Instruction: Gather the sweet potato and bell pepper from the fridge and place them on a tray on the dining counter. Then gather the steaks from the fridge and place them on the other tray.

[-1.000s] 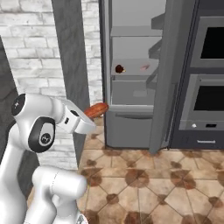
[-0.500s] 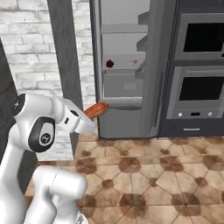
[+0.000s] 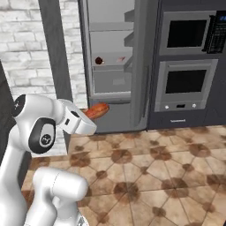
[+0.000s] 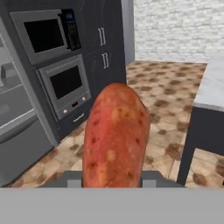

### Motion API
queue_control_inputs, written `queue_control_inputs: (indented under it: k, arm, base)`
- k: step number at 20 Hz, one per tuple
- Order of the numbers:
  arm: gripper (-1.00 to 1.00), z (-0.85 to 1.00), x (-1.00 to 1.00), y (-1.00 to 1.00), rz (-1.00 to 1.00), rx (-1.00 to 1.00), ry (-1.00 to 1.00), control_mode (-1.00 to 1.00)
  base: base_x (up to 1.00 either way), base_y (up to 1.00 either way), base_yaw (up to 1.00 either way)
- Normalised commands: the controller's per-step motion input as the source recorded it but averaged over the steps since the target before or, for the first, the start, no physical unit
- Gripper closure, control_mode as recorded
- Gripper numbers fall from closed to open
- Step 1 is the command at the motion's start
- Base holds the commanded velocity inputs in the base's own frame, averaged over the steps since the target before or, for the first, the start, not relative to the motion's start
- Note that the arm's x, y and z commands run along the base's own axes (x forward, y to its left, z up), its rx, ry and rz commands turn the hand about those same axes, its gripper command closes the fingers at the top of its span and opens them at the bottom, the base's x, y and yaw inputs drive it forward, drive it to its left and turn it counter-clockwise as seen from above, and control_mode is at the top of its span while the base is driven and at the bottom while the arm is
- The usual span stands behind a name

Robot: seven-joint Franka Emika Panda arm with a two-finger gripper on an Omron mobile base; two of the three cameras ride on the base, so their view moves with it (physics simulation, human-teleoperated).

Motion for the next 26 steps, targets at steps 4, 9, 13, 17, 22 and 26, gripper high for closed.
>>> queue_control_inputs:
  k: [4,9,13,17,22,26]
  arm:
    - [1.0,0.0,0.0,0.0,0.0,0.0,0.0,1.0]
    - [1.0,0.0,0.0,0.0,0.0,0.0,0.0,1.0]
    - [1.0,0.0,0.0,0.0,0.0,0.0,0.0,1.0]
    - [1.0,0.0,0.0,0.0,0.0,0.0,0.0,1.0]
    - [1.0,0.0,0.0,0.0,0.0,0.0,0.0,1.0]
    - [1.0,0.0,0.0,0.0,0.0,0.0,0.0,1.0]
  base:
    - [-0.49,0.0,-0.22]
    - [-0.37,-0.03,-0.23]
    - [-0.37,-0.14,-0.25]
    - [-0.34,-0.2,-0.25]
    - [-0.28,-0.21,-0.25]
    - [-0.2,-0.23,-0.26]
